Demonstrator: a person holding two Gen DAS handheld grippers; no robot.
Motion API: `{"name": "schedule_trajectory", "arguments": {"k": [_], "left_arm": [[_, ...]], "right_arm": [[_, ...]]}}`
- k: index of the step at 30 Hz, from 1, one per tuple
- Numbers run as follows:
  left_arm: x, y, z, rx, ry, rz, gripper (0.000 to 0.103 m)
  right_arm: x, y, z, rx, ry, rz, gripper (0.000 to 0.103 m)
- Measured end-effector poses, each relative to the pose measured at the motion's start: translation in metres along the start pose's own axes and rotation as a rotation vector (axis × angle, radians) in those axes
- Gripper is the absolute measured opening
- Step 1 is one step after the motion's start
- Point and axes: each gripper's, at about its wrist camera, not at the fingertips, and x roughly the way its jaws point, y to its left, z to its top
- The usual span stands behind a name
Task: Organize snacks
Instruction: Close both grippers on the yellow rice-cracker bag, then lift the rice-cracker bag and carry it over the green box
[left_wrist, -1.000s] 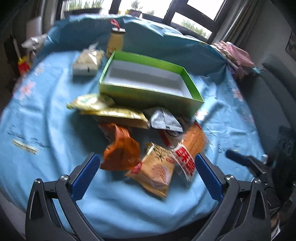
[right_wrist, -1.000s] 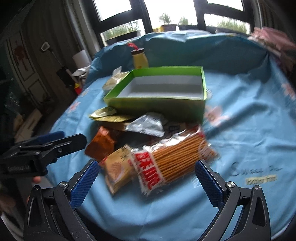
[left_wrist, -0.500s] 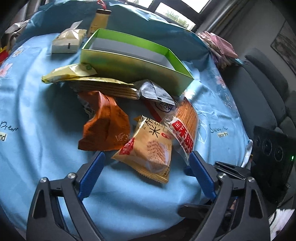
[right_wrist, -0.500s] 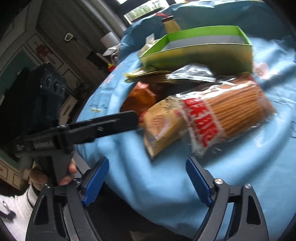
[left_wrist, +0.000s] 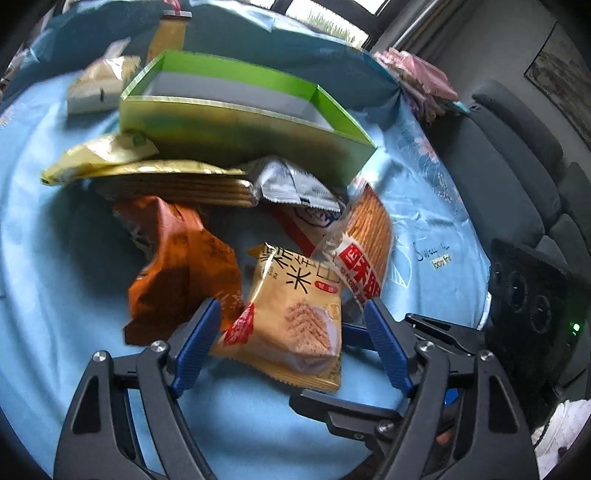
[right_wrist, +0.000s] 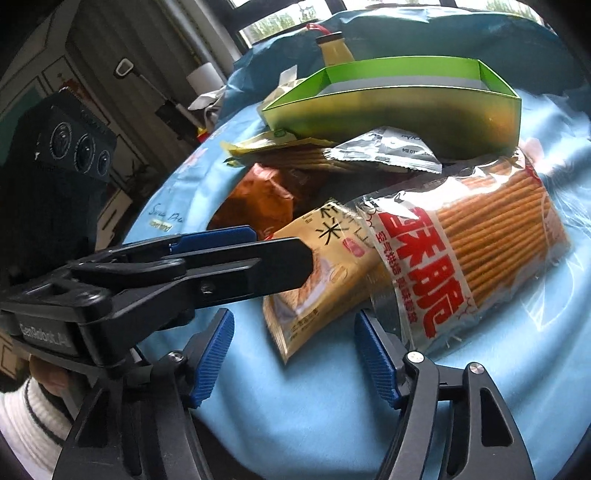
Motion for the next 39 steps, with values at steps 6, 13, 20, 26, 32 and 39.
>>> {"name": "schedule_trajectory", "arguments": {"k": [6, 13, 20, 26, 32, 39], "left_arm": [[0.011, 0.001, -0.004, -0.01, 0.052, 0.015, 0.054], [-0.001, 0.003, -0.009, -0.047, 0.034, 0.022, 0.045], [-0.025, -0.005, -0.016, -0.043, -0.01, 0.05, 0.044], [-0.047, -0.011, -0.008, -0.024, -0.073, 0.076, 0.044], [-0.061, -0.02, 0.014, 0.011, -0.135, 0.078, 0.044], [-0.068, -0.026, 0.053, 0.047, -0.186, 0.074, 0.045]], "right_arm": [[0.004, -0.001, 0.0, -0.005, -0.012, -0.033, 0.051], [0.0, -0.001, -0.003, -0.024, -0.035, -0.032, 0.041], [-0.007, 0.015, -0.001, -0.056, -0.042, 0.001, 0.041], [-0.018, 0.029, 0.01, -0.097, -0.081, 0.029, 0.041], [-0.034, 0.035, 0.031, -0.128, -0.15, 0.022, 0.041], [-0.048, 0.035, 0.063, -0.163, -0.238, 0.0, 0.041]]}}
